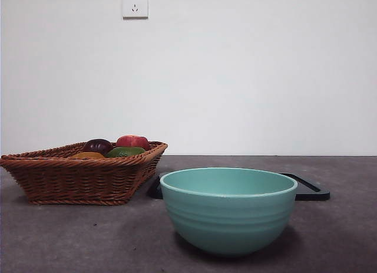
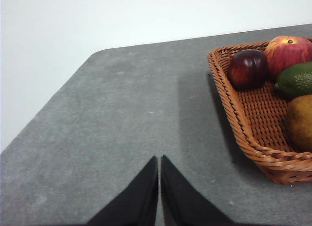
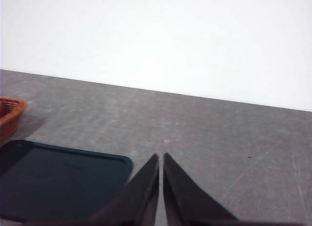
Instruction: Pick up the wifruite, put it on the bowl, pick up the plate, put it on desk
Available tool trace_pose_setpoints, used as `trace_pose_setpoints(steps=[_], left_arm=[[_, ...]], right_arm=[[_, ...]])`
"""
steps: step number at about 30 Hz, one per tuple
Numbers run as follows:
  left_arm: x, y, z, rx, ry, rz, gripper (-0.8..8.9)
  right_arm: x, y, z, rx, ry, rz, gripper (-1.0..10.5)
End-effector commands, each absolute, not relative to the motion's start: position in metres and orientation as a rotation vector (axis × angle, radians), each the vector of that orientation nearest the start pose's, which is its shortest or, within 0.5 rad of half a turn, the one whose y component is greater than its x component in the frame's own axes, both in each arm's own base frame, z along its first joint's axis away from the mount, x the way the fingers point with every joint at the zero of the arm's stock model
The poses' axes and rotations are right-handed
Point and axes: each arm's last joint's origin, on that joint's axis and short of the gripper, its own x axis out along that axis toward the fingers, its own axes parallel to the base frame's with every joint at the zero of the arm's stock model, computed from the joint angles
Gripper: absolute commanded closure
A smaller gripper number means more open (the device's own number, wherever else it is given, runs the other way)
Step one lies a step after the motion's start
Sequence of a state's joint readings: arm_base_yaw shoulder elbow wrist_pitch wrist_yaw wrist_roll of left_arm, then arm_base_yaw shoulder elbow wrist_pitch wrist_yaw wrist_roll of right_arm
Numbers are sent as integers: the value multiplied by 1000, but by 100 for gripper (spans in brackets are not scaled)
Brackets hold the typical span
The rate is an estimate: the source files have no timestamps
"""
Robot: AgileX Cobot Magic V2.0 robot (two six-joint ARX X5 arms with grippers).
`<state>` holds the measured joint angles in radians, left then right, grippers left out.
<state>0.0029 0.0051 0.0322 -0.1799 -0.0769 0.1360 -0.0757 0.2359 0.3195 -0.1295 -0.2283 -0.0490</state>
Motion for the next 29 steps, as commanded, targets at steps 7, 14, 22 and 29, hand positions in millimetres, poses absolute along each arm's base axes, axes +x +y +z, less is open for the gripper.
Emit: trace_pose_setpoints(steps=[7,14,22,29], left_arm=[[96,3,149,131,183,74,806],[96,3,149,131,183,74,806],[96,3,149,131,183,74,806],[96,3,149,131,183,74,806]], right_arm=[[96,-1,191,-49,7,145,940],[97,-2,163,7,46,119,940],[97,-3,157,12,94,82,940],[96,-4,150,30,163,58,940]])
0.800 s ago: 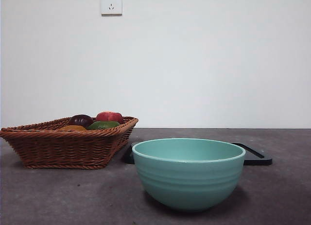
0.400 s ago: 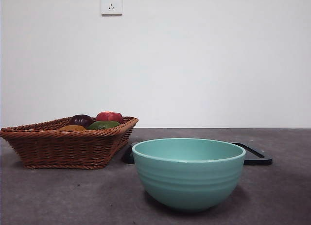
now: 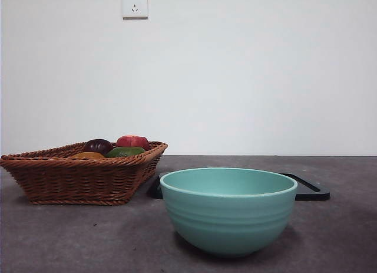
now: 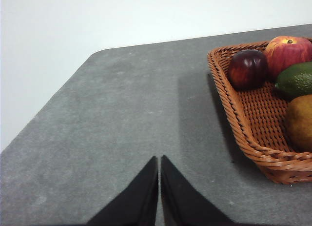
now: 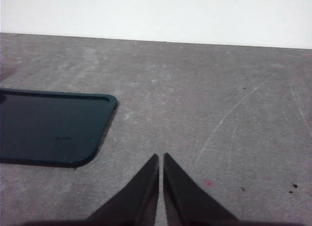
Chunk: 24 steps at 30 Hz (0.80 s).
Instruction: Pick up the wifruite, put it on the bowl, pick up the plate, put it on desk
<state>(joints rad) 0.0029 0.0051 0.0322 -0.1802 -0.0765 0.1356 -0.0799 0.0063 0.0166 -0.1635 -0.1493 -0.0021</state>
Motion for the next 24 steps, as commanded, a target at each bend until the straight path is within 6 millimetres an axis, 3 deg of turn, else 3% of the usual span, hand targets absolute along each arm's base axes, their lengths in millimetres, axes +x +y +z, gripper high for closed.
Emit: trace_pose_setpoints(steps=[1,24], left_arm=[[96,3,149,132,183,74,806],[96,3,149,132,183,74,806]], right_arm=[[96,-4,150,30,163,55,940],[96,-4,153,30,141,55,940]])
